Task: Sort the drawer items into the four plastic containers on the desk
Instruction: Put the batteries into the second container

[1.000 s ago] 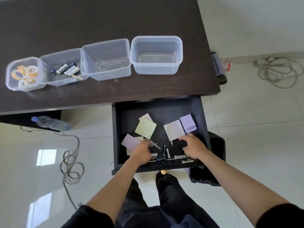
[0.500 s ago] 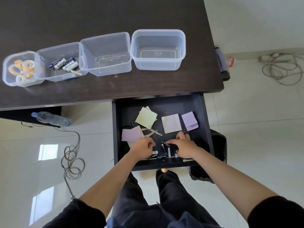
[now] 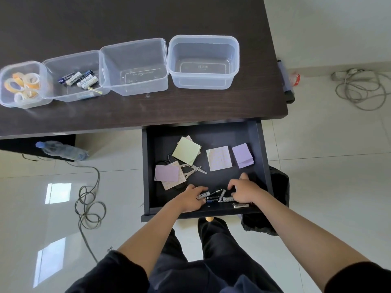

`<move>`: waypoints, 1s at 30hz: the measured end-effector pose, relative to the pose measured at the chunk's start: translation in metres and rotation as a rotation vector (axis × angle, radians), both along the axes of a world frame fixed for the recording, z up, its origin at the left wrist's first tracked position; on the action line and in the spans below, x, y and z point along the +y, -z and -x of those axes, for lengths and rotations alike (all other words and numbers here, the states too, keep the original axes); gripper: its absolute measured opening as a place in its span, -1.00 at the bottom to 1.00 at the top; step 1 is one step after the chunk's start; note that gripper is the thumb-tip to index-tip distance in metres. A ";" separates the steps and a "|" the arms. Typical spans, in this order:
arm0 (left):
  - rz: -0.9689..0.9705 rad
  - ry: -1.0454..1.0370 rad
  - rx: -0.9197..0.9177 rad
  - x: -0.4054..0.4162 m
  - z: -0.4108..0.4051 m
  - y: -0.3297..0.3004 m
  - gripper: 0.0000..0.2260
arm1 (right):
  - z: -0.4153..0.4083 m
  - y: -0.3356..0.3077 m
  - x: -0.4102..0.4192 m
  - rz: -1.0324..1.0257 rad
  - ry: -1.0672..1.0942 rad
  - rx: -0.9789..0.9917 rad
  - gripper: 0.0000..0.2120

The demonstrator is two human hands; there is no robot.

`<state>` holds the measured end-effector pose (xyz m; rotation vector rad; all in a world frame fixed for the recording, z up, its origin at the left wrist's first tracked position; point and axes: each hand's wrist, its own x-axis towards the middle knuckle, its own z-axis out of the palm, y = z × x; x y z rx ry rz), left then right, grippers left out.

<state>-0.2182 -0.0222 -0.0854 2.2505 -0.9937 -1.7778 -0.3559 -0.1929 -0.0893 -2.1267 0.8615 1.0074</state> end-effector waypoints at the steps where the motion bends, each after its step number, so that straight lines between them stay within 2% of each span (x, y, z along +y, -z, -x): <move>1: -0.009 0.004 0.011 -0.002 0.001 0.002 -0.51 | -0.001 0.001 0.001 -0.010 -0.015 -0.003 -0.79; 6: -0.051 0.012 0.001 -0.011 0.006 0.006 -0.47 | -0.011 0.002 0.010 -0.107 -0.076 -0.034 -0.72; 10: -0.048 -0.026 -0.016 -0.015 0.010 0.010 -0.52 | -0.017 0.000 0.013 -0.124 -0.071 -0.037 -0.70; 16: -0.009 0.026 -0.089 -0.020 0.011 0.013 -0.63 | -0.021 0.001 0.017 -0.201 -0.047 0.001 -0.81; 21: 0.044 0.055 -0.107 -0.017 0.006 0.011 -0.65 | -0.025 0.003 0.018 -0.254 -0.020 0.013 -0.90; 26: 0.058 0.053 -0.093 -0.012 0.003 0.008 -0.71 | -0.029 -0.006 0.025 -0.251 -0.113 0.073 -0.67; 30: 0.042 -0.005 0.001 -0.010 -0.002 0.006 -0.81 | -0.026 -0.009 0.021 -0.291 -0.082 0.045 -0.71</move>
